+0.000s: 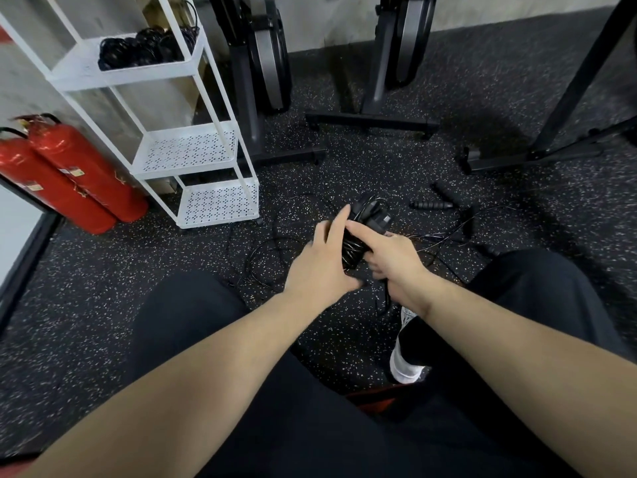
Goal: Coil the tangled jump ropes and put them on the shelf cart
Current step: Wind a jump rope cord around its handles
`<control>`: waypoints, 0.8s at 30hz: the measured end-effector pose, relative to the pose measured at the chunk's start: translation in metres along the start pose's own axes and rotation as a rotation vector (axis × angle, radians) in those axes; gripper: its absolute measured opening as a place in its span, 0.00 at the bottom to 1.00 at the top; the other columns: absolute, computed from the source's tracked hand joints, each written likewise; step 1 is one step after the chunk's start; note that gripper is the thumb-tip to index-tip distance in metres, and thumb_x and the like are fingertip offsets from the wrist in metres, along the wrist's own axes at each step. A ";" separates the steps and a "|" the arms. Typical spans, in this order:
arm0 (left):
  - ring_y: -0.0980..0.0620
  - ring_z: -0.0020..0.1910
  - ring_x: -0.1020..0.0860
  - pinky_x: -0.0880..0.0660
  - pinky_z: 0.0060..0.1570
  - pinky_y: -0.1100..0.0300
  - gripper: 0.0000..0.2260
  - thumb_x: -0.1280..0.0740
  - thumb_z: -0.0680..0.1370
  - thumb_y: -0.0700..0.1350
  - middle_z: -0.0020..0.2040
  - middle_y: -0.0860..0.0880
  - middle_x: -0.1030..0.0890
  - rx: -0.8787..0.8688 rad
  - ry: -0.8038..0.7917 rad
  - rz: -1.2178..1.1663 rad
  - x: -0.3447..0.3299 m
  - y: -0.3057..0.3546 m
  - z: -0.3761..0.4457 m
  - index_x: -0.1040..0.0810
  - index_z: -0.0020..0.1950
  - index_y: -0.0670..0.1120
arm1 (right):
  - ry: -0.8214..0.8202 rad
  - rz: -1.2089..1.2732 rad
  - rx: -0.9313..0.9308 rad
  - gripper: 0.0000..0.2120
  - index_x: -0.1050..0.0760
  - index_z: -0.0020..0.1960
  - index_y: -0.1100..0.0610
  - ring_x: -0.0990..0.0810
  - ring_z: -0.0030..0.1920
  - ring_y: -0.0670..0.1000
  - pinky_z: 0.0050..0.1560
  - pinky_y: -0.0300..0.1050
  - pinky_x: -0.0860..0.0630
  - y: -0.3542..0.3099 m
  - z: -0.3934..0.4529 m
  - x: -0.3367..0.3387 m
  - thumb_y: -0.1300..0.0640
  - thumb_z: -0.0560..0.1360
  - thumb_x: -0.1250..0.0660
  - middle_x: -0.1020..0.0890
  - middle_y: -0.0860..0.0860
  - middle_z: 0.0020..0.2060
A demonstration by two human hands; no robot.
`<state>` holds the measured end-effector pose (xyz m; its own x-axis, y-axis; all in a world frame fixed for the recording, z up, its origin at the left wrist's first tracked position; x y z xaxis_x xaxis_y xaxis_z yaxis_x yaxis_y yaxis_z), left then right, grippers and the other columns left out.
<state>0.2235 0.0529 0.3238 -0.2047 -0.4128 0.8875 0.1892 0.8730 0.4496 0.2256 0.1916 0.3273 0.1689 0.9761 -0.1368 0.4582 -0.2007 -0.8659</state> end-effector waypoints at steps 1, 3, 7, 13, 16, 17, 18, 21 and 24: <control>0.42 0.57 0.21 0.20 0.49 0.44 0.55 0.21 0.71 0.48 0.74 0.46 0.36 -0.004 0.004 0.021 -0.002 -0.002 0.000 0.61 0.80 0.63 | -0.009 -0.005 -0.006 0.18 0.29 0.34 0.49 0.42 0.23 0.46 0.24 0.39 0.46 0.001 -0.002 -0.001 0.45 0.73 0.23 0.34 0.46 0.23; 0.42 0.52 0.20 0.22 0.46 0.46 0.49 0.24 0.74 0.42 0.70 0.45 0.33 -0.026 0.016 0.008 -0.004 -0.006 0.000 0.56 0.81 0.61 | -0.041 -0.023 -0.020 0.19 0.31 0.34 0.49 0.43 0.23 0.46 0.25 0.40 0.46 0.004 -0.002 0.000 0.44 0.74 0.25 0.35 0.46 0.23; 0.43 0.48 0.19 0.22 0.44 0.49 0.43 0.27 0.74 0.40 0.69 0.47 0.32 0.037 0.008 -0.127 -0.003 -0.012 0.005 0.49 0.79 0.61 | -0.080 -0.112 -0.024 0.15 0.26 0.53 0.53 0.40 0.23 0.44 0.22 0.37 0.43 0.001 0.003 -0.001 0.43 0.77 0.29 0.32 0.45 0.24; 0.58 0.51 0.22 0.27 0.48 0.65 0.37 0.21 0.72 0.42 0.58 0.54 0.23 0.237 0.006 -0.611 0.002 -0.035 0.011 0.39 0.73 0.54 | -0.098 -0.505 0.073 0.20 0.28 0.59 0.50 0.32 0.27 0.44 0.28 0.40 0.35 -0.006 0.007 0.010 0.36 0.78 0.35 0.26 0.43 0.29; 0.55 0.55 0.21 0.25 0.52 0.60 0.40 0.18 0.69 0.43 0.58 0.53 0.21 0.359 -0.038 -0.874 0.005 -0.042 0.012 0.38 0.74 0.53 | -0.267 -0.631 0.188 0.16 0.18 0.52 0.50 0.35 0.28 0.45 0.30 0.40 0.37 -0.009 0.005 0.012 0.42 0.83 0.40 0.28 0.42 0.26; 0.52 0.56 0.20 0.23 0.55 0.55 0.43 0.17 0.67 0.43 0.60 0.50 0.20 0.389 -0.052 -0.981 0.007 -0.044 0.013 0.38 0.75 0.53 | -0.321 -0.636 0.206 0.15 0.17 0.52 0.49 0.36 0.28 0.45 0.30 0.40 0.38 -0.010 0.004 0.013 0.43 0.84 0.40 0.29 0.42 0.26; 0.50 0.57 0.20 0.23 0.56 0.52 0.44 0.17 0.66 0.42 0.61 0.49 0.20 0.405 -0.079 -1.066 0.009 -0.044 0.013 0.38 0.75 0.54 | -0.367 -0.620 0.211 0.15 0.17 0.52 0.49 0.37 0.29 0.46 0.30 0.40 0.40 -0.010 0.004 0.014 0.45 0.84 0.41 0.30 0.42 0.27; 0.49 0.49 0.21 0.23 0.44 0.52 0.36 0.23 0.72 0.33 0.60 0.45 0.19 0.397 -0.197 -1.230 0.016 -0.042 0.011 0.34 0.73 0.54 | -0.434 -0.543 0.198 0.13 0.17 0.52 0.49 0.38 0.29 0.46 0.31 0.41 0.41 -0.014 0.008 0.022 0.47 0.84 0.40 0.32 0.45 0.28; 0.46 0.50 0.20 0.20 0.42 0.52 0.33 0.26 0.71 0.28 0.62 0.42 0.21 0.368 -0.307 -1.384 0.021 -0.037 0.006 0.29 0.71 0.53 | -0.426 -0.535 0.198 0.13 0.17 0.45 0.48 0.37 0.29 0.47 0.32 0.42 0.39 -0.020 0.010 0.032 0.43 0.81 0.35 0.32 0.45 0.28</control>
<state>0.2060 0.0135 0.3248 -0.2161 -0.9293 -0.2995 -0.5650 -0.1311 0.8146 0.2134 0.2276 0.3359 -0.4089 0.8926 0.1901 0.2093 0.2945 -0.9325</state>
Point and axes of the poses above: each hand's wrist, its own z-axis towards the middle knuckle, its own x-axis out of the back of the hand, y = z × x, the point moved 1 cm from there along z, towards the middle knuckle
